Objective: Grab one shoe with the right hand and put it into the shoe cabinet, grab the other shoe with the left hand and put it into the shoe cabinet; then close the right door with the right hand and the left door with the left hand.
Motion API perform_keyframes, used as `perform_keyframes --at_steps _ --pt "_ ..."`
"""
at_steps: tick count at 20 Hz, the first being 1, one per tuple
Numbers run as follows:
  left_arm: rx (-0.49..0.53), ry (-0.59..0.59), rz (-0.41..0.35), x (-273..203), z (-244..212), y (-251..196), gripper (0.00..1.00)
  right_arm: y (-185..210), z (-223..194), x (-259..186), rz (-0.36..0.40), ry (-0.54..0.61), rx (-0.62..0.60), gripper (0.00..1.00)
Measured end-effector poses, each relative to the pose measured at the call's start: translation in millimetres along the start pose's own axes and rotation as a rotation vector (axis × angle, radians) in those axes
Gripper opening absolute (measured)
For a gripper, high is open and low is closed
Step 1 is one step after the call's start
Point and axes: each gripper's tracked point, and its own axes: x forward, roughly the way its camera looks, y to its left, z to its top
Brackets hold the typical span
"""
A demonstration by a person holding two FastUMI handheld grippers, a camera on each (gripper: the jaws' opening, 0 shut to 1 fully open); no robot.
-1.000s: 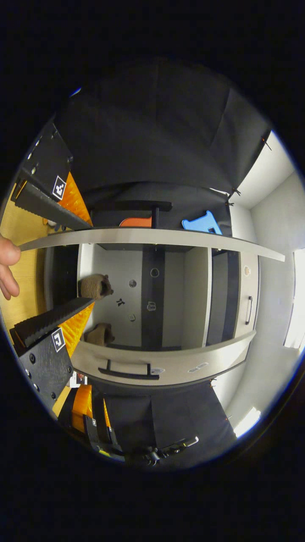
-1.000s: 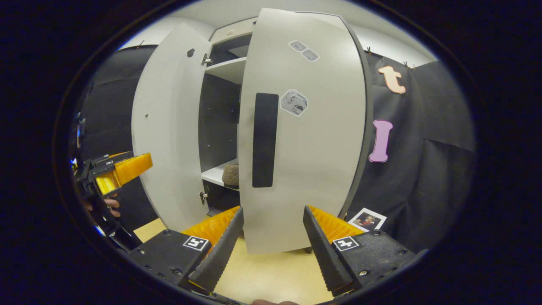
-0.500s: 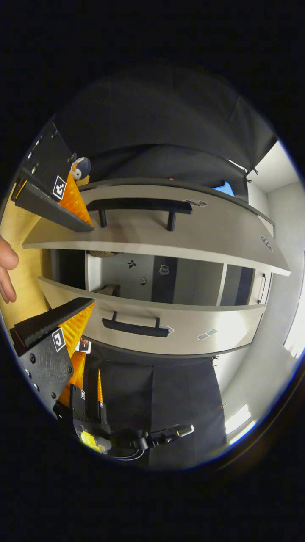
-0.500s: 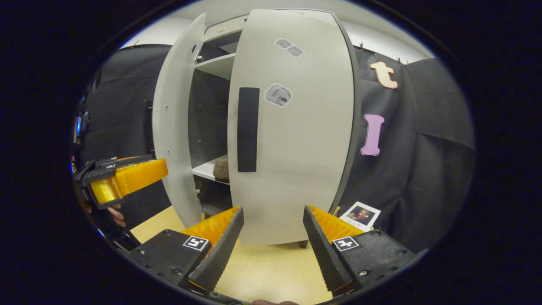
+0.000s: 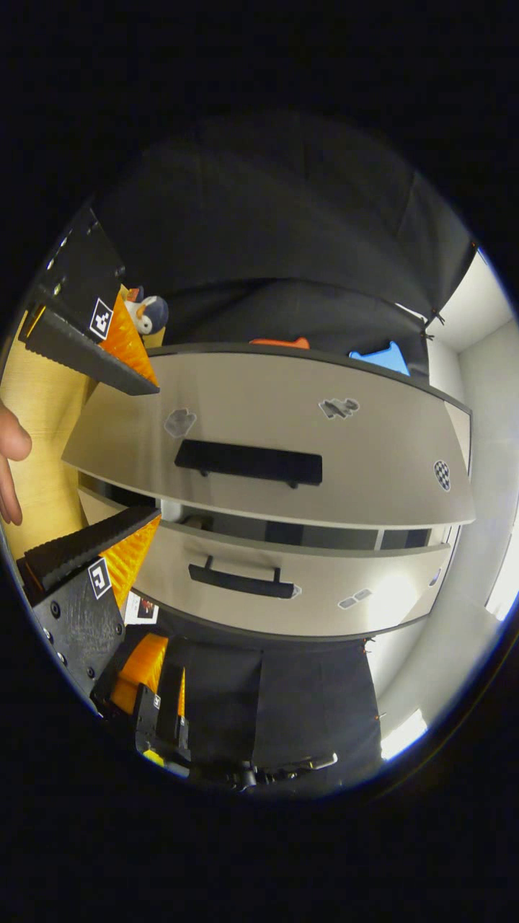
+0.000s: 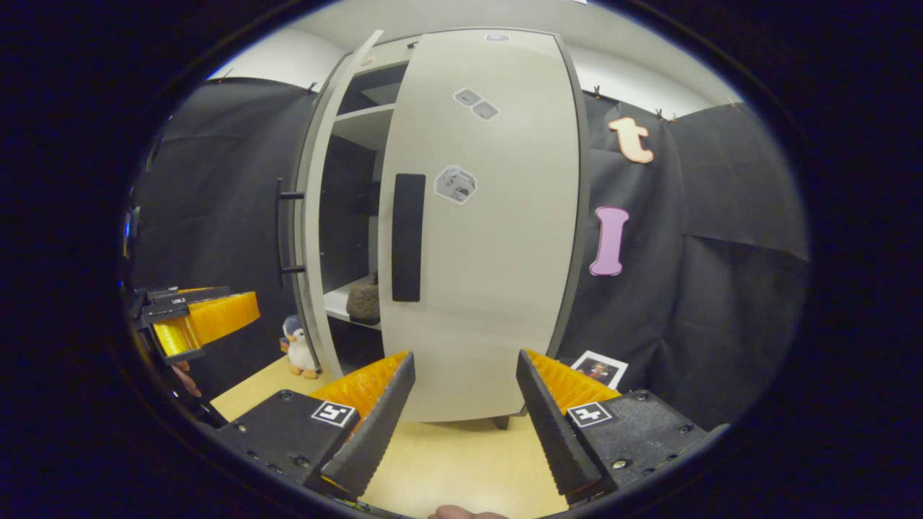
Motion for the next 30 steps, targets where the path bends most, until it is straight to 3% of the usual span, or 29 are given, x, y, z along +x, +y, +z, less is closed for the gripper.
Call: perform_keyframes --at_steps 3,5,7,8,11,16,30 --pt "-0.015 -0.009 0.036 -7 2 2 0.93 -1 9 -14 -0.064 -0.072 0.088 0.95" --pt "-0.016 -0.005 0.054 -10 -2 2 0.93 -17 20 -21 -0.133 -0.13 0.053 0.93" --pt "-0.007 0.012 0.079 -16 -12 -2 0.94 -33 20 -25 -0.227 -0.158 0.006 0.98" --pt "0.0 0.016 0.084 -21 -15 -8 0.94 -32 15 -24 -0.236 -0.146 0.014 0.98" --pt "0.029 -0.013 0.088 -26 -10 -13 0.94 -10 5 -17 -0.157 -0.111 0.069 0.98" --pt "-0.003 0.019 0.047 -25 -17 -23 0.94 3 10 -23 -0.112 -0.123 0.068 0.98" --pt "0.056 0.008 0.074 -23 -15 -28 0.94 7 15 -31 -0.082 -0.153 0.029 0.98"
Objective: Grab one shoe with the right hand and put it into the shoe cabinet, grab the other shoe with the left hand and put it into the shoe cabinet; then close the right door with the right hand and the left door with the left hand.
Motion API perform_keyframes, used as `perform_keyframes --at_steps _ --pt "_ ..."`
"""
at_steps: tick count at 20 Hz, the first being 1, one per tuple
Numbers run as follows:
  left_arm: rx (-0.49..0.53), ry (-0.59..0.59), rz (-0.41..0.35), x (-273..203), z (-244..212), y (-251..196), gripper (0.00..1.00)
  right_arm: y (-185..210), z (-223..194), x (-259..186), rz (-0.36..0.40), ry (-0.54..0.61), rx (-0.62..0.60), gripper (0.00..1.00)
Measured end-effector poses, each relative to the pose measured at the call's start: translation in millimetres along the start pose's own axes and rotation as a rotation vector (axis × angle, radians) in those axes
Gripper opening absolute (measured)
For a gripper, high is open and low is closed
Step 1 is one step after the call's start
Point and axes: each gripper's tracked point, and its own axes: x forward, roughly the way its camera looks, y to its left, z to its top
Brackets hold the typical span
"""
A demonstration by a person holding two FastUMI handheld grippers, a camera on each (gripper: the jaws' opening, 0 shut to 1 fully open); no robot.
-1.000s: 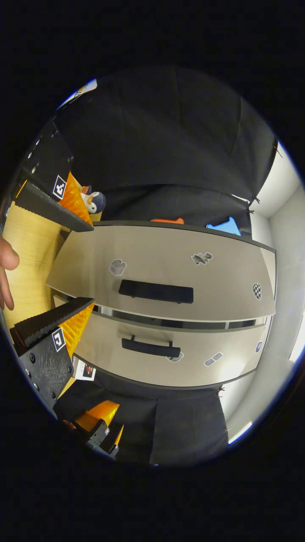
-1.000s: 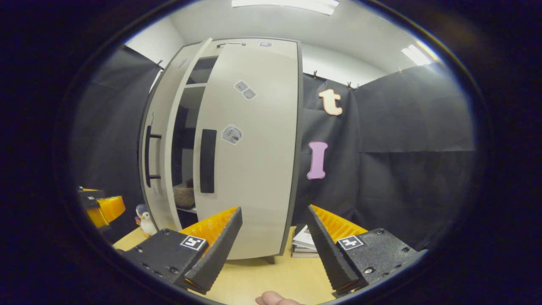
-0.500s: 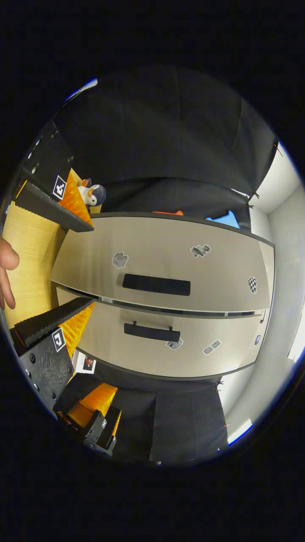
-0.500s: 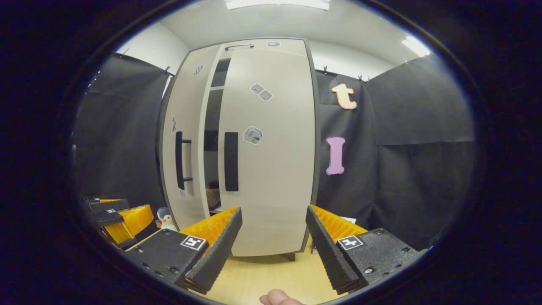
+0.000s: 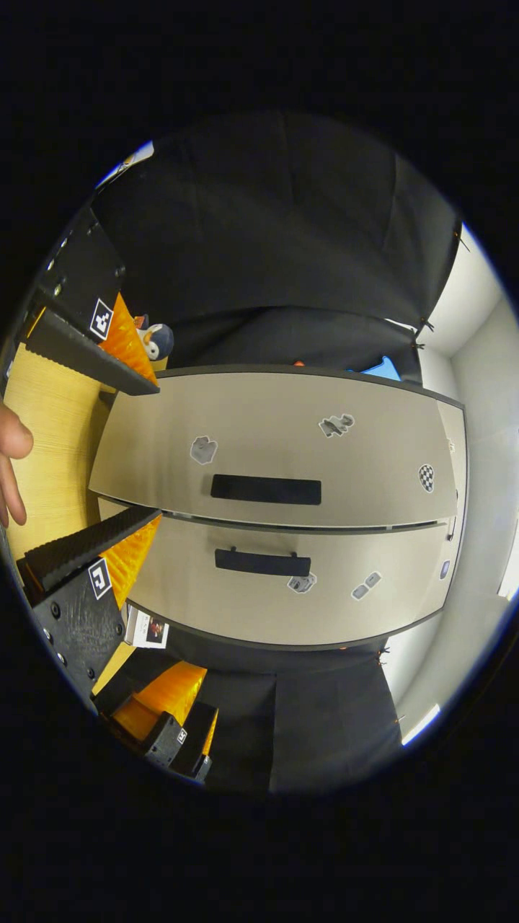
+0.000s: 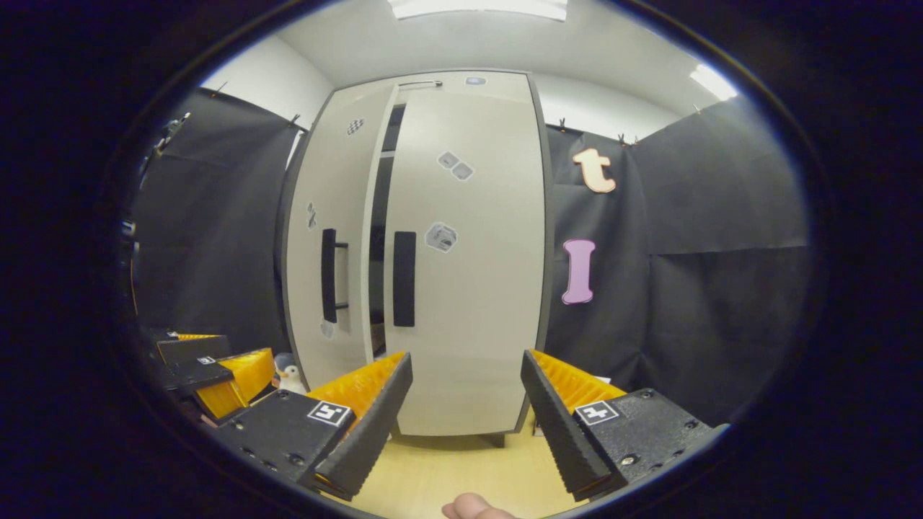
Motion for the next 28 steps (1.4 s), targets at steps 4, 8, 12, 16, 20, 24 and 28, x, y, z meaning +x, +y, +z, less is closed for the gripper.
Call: perform_keyframes --at_steps 4,8,12,16,20,24,28 --pt "0.0 -0.007 -0.026 3 3 -9 0.94 10 1 1 0.042 -0.008 0.008 0.97" --pt "0.022 -0.018 -0.042 3 5 -13 0.94 14 2 1 0.058 -0.02 -0.006 0.98" --pt "0.013 -0.031 -0.035 5 8 -6 0.94 14 -2 7 0.055 -0.008 0.006 0.98" --pt "-0.013 -0.057 -0.033 11 14 2 0.93 14 -4 15 0.047 0.0 0.015 0.98" --pt "-0.019 -0.075 -0.036 16 17 9 0.94 15 -5 21 0.033 -0.015 0.008 0.98" --pt "-0.022 -0.082 -0.038 24 18 15 0.93 18 -11 28 0.017 -0.002 0.022 0.98" --pt "-0.037 -0.076 -0.045 26 15 25 0.93 26 -16 28 -0.004 0.007 0.022 0.98"
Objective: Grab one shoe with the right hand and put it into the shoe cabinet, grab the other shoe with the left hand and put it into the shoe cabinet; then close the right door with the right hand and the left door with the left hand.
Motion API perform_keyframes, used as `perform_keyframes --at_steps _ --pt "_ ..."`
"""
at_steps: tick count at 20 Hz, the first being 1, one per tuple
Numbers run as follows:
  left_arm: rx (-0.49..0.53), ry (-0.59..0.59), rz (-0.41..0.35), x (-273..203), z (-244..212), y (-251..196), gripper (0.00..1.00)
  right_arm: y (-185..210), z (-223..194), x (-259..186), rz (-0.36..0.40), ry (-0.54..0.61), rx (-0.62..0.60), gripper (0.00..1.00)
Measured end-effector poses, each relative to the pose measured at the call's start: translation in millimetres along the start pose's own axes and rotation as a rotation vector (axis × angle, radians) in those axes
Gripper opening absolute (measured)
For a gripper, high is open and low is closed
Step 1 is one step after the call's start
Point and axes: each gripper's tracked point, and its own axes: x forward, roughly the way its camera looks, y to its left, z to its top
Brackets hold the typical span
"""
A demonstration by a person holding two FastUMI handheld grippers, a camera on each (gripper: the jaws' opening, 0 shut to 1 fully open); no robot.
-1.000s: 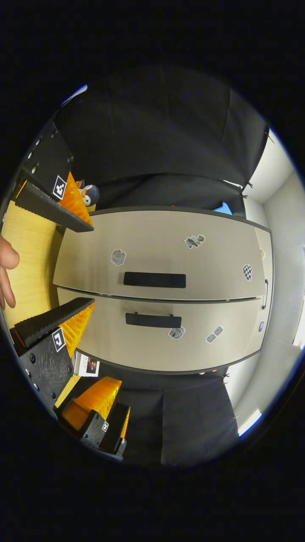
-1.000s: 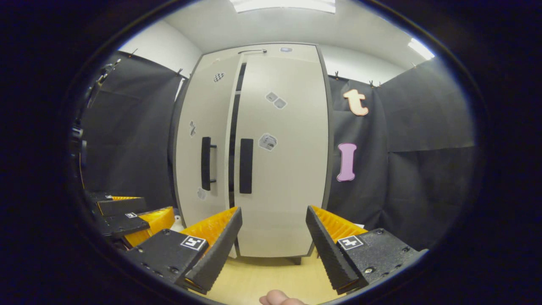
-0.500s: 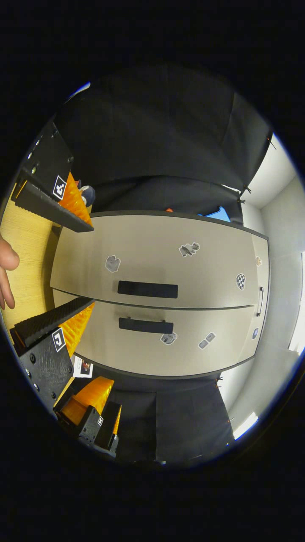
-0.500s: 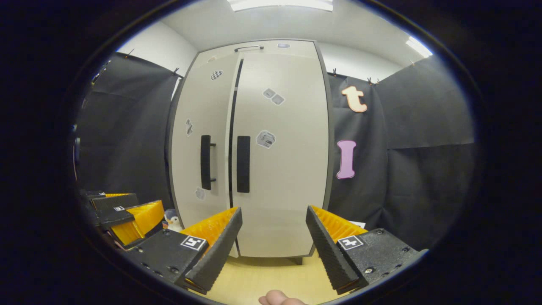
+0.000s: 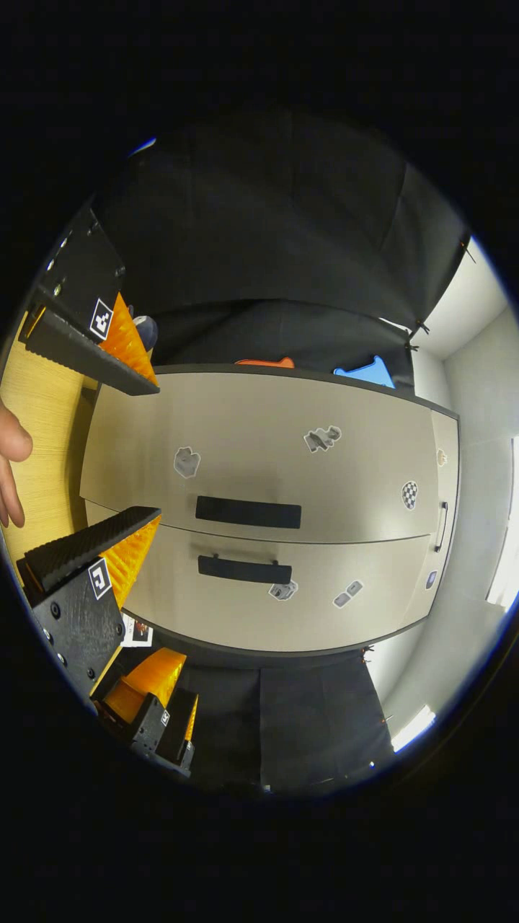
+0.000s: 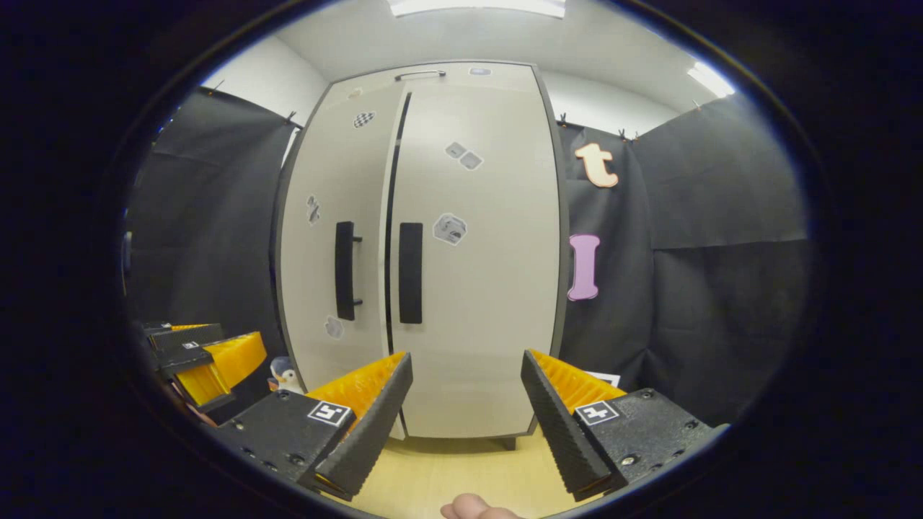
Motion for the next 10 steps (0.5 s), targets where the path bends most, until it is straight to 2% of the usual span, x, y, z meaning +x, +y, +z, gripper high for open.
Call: perform_keyframes --at_steps 4,10 --pt "-0.001 0.021 -0.01 -5 -8 9 0.94 13 -13 -12 -0.003 0.009 -0.006 0.97" --pt "-0.018 -0.01 -0.038 -18 -7 13 0.93 23 -21 -39 -0.005 0.004 -0.038 0.98"
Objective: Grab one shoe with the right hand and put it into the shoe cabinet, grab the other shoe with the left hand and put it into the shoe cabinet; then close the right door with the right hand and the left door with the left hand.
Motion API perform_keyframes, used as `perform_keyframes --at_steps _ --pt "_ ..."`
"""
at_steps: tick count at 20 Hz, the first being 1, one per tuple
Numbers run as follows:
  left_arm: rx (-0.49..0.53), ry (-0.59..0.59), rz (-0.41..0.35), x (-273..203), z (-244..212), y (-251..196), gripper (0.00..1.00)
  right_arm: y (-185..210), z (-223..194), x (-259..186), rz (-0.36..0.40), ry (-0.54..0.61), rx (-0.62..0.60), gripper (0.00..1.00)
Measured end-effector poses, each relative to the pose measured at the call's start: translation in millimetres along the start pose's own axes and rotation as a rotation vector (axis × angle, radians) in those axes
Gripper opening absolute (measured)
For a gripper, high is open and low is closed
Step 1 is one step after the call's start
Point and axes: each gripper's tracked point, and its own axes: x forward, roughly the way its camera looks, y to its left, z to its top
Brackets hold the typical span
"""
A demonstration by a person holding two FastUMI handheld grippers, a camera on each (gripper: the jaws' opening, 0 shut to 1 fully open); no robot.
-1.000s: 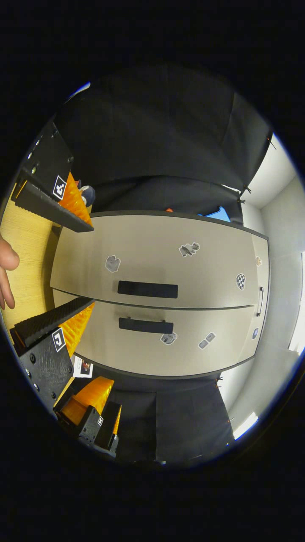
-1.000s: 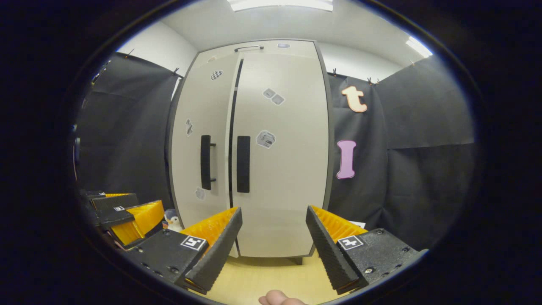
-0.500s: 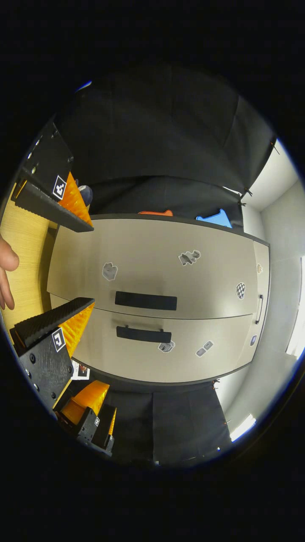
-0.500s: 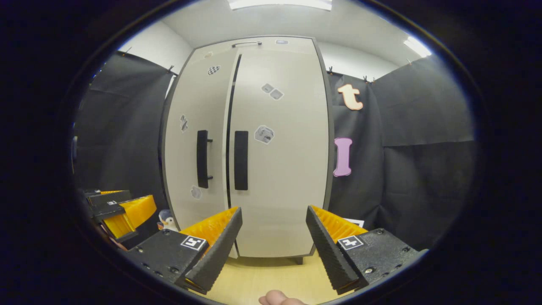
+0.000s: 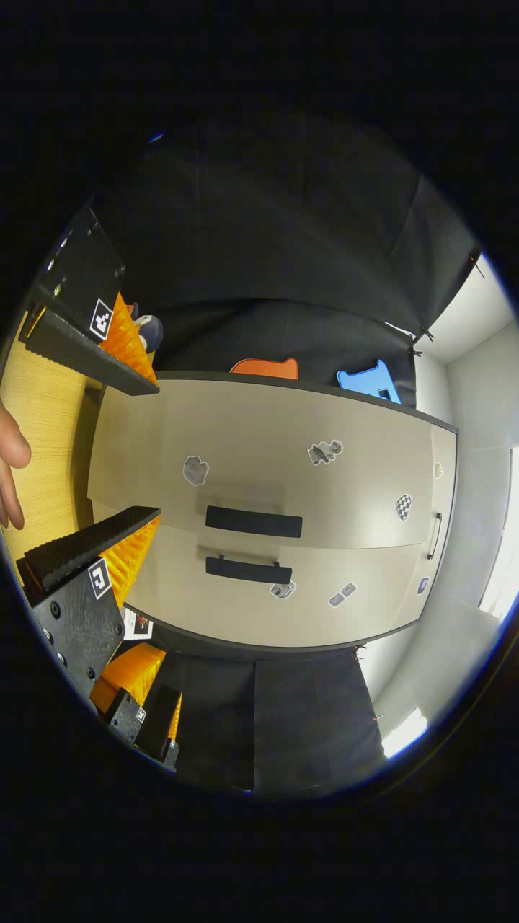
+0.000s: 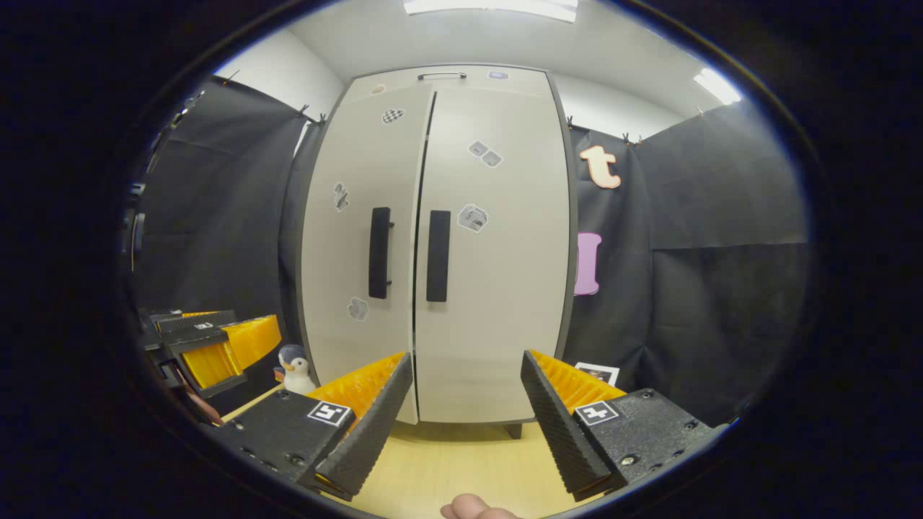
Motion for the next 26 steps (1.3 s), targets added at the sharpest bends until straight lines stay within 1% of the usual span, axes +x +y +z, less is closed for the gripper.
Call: perform_keyframes --at_steps 3,8,13,23,26 --pt "0.013 -0.023 -0.006 -7 3 -4 0.94 -3 5 -8 -0.009 -0.022 -0.003 0.98" --pt "0.04 -0.047 -0.015 -14 7 -11 0.93 -5 7 -11 -0.001 -0.026 -0.017 0.98" --pt "0.017 -0.095 -0.02 -20 24 -20 0.93 -10 11 -6 0.019 -0.023 -0.021 0.98" --pt "0.013 -0.118 -0.007 -19 27 -38 0.93 -26 11 2 0.038 -0.007 -0.054 0.98" --pt "0.009 -0.111 -0.01 -14 32 -47 0.93 -31 15 10 0.047 0.021 -0.058 0.98"
